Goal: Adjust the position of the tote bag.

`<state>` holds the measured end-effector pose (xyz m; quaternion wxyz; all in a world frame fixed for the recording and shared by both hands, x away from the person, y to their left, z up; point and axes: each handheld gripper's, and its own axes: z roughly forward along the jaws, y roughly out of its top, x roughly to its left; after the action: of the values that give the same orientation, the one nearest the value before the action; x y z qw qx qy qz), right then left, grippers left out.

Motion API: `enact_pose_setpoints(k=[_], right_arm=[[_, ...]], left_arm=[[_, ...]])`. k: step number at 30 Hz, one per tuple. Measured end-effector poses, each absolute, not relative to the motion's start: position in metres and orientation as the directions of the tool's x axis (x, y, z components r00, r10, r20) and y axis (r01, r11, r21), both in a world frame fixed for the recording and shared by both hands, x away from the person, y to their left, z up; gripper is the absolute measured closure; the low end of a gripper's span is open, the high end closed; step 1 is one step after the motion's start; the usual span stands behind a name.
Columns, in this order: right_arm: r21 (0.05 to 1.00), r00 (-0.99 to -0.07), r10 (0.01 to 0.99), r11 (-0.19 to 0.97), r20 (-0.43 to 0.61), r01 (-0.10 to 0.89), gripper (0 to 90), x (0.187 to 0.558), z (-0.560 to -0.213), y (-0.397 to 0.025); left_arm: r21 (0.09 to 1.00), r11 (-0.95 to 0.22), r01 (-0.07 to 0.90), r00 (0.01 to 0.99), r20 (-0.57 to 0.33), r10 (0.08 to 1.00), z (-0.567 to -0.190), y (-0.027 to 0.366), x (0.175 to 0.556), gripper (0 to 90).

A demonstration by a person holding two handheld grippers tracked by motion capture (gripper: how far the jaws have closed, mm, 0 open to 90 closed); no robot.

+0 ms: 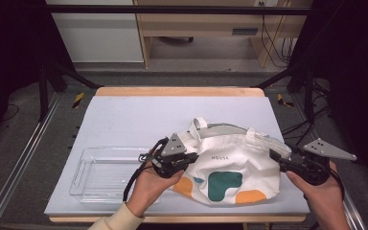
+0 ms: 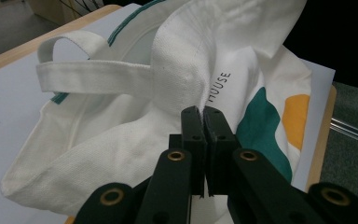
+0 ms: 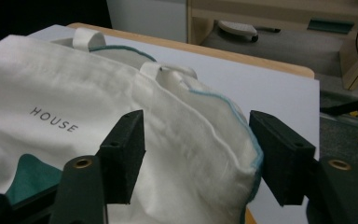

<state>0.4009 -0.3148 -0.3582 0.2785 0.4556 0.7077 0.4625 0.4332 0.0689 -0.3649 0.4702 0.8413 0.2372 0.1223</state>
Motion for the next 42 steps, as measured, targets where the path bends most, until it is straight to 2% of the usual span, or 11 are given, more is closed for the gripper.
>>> enact_pose_setpoints(k=[2, 6, 10, 11, 15, 20, 23, 32, 42], right_arm=[[0.910, -0.431, 0.902, 0.162, 0.019, 0.381, 32.7, 0.402, -0.351, -0.313], [0.916, -0.437, 0.900, 0.176, -0.001, 0.361, 33.7, 0.407, -0.334, -0.305], [0.916, -0.445, 0.895, 0.194, -0.019, 0.351, 39.2, 0.411, -0.322, -0.295], [0.911, -0.467, 0.884, 0.217, -0.031, 0.351, 47.3, 0.417, -0.317, -0.286], [0.884, -0.491, 0.870, 0.256, -0.035, 0.390, 56.7, 0.431, -0.316, -0.271], [0.847, -0.486, 0.874, 0.254, 0.006, 0.467, 61.2, 0.446, -0.327, -0.261], [0.839, -0.489, 0.872, 0.250, 0.021, 0.483, 60.7, 0.449, -0.331, -0.258], [0.806, -0.475, 0.874, 0.204, 0.107, 0.556, 50.6, 0.462, -0.337, -0.252], [0.782, -0.443, 0.877, 0.141, 0.186, 0.607, 45.9, 0.472, -0.345, -0.245]], left_arm=[[0.849, -0.447, 0.282, 0.860, -0.018, 0.510, -0.367, 0.070, 0.430, 88.6], [0.847, -0.447, 0.288, 0.862, -0.027, 0.506, -0.373, 0.071, 0.426, 88.6], [0.843, -0.453, 0.289, 0.865, -0.027, 0.502, -0.376, 0.071, 0.423, 88.6], [0.843, -0.453, 0.291, 0.865, -0.029, 0.501, -0.377, 0.071, 0.423, 88.6], [0.841, -0.461, 0.284, 0.868, -0.021, 0.496, -0.378, 0.071, 0.421, 88.6], [0.836, -0.471, 0.282, 0.872, -0.019, 0.488, -0.380, 0.072, 0.418, 88.6], [0.835, -0.473, 0.282, 0.874, -0.020, 0.486, -0.381, 0.073, 0.417, 88.6], [0.834, -0.481, 0.269, 0.879, -0.009, 0.476, -0.381, 0.073, 0.415, 88.8], [0.828, -0.495, 0.265, 0.889, -0.011, 0.457, -0.382, 0.075, 0.412, 89.1]])
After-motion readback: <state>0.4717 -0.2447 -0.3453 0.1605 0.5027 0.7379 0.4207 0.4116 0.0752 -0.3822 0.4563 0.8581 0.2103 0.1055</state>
